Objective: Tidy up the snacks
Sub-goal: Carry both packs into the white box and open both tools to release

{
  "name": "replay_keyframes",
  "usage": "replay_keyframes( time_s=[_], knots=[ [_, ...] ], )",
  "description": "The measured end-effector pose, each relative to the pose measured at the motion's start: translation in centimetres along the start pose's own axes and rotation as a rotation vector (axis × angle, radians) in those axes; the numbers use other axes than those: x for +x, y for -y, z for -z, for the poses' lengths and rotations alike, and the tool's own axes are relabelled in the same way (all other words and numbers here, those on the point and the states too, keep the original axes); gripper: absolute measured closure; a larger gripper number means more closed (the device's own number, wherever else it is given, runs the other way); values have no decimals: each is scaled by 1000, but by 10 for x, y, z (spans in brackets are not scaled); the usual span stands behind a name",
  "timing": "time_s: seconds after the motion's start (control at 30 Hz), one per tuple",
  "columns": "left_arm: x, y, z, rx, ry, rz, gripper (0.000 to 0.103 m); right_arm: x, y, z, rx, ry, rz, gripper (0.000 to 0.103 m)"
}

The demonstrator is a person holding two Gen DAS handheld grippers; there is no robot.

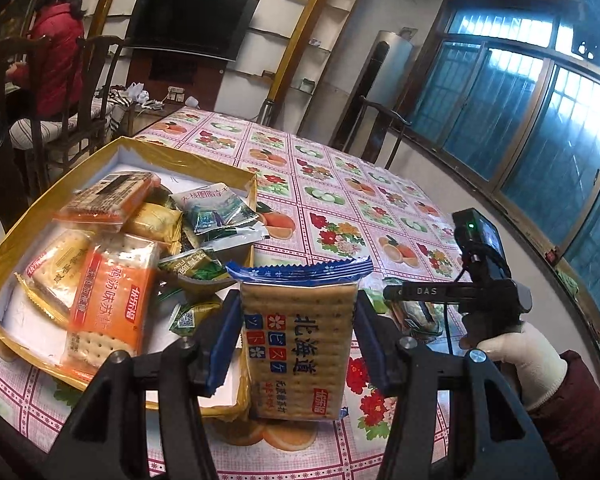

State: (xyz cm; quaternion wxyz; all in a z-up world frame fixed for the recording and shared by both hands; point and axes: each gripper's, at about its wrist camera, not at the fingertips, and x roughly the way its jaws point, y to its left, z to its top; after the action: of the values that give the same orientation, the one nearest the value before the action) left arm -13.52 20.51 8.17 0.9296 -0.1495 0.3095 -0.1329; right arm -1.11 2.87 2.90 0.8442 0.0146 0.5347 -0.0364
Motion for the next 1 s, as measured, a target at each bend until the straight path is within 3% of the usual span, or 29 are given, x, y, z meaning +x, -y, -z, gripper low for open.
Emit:
replay_keyframes(
  time_s=[0.17, 0.4, 0.6, 0.73, 1.0],
  knots=[
    [-13, -3, -5, -29, 27, -6, 48, -11, 26, 13, 44, 30, -168, 31],
    [-38, -16, -24, -94, 59, 30, 48, -41, 18, 22, 23, 113, -363, 33],
    [-57, -39, -43, -123, 115, -14, 48, -75, -40, 6, -100, 170, -497, 33],
    [-59, -58, -52, -127, 127, -90, 48, -80, -90, -7, -175, 165, -564, 33],
    [-34, -100, -57, -163, 57, -230, 48, -63, -179, -32, -263, 112, -632, 33]
  ],
)
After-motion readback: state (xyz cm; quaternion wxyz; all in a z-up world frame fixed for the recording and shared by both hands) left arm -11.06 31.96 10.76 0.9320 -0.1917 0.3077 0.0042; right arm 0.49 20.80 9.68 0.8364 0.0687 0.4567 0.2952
